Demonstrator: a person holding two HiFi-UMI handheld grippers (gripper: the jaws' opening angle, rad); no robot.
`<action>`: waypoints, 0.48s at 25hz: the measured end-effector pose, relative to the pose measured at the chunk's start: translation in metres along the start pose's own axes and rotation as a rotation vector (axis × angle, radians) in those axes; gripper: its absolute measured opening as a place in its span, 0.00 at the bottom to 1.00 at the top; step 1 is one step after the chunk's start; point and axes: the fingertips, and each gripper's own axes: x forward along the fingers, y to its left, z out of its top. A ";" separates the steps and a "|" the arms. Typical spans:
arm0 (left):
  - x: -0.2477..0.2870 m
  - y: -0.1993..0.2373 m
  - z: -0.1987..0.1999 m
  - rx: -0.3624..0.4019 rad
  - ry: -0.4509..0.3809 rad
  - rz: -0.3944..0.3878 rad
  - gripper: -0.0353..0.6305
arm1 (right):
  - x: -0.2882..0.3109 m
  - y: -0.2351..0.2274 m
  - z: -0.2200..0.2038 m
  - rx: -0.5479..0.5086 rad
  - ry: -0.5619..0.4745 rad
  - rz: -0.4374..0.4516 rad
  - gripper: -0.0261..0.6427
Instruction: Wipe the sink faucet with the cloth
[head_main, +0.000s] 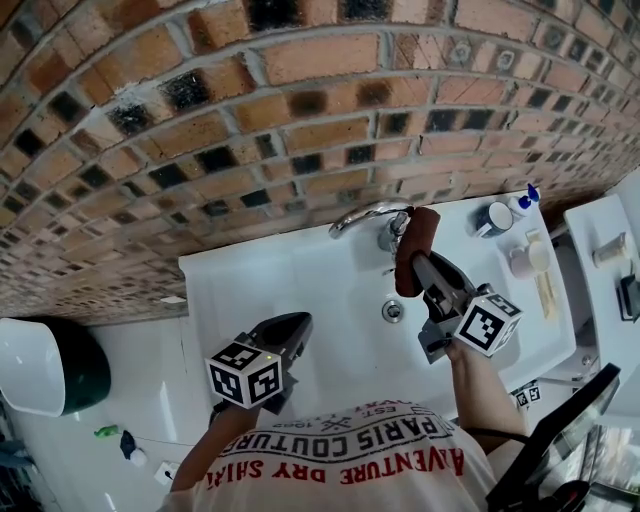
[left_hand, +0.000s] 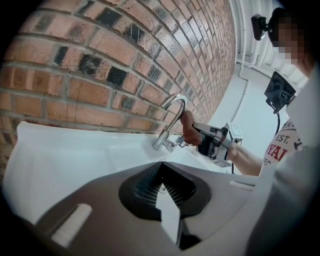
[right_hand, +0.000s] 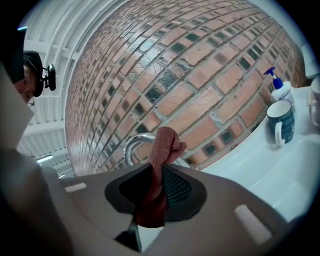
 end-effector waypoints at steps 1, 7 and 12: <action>0.000 -0.001 0.000 0.001 -0.001 -0.002 0.06 | 0.000 0.009 -0.005 0.002 0.019 0.024 0.14; -0.004 0.000 0.001 0.005 -0.002 -0.003 0.06 | 0.023 0.021 -0.035 -0.042 0.170 0.062 0.14; -0.007 0.002 0.004 0.007 -0.008 0.000 0.06 | 0.053 0.002 -0.034 -0.070 0.258 0.038 0.14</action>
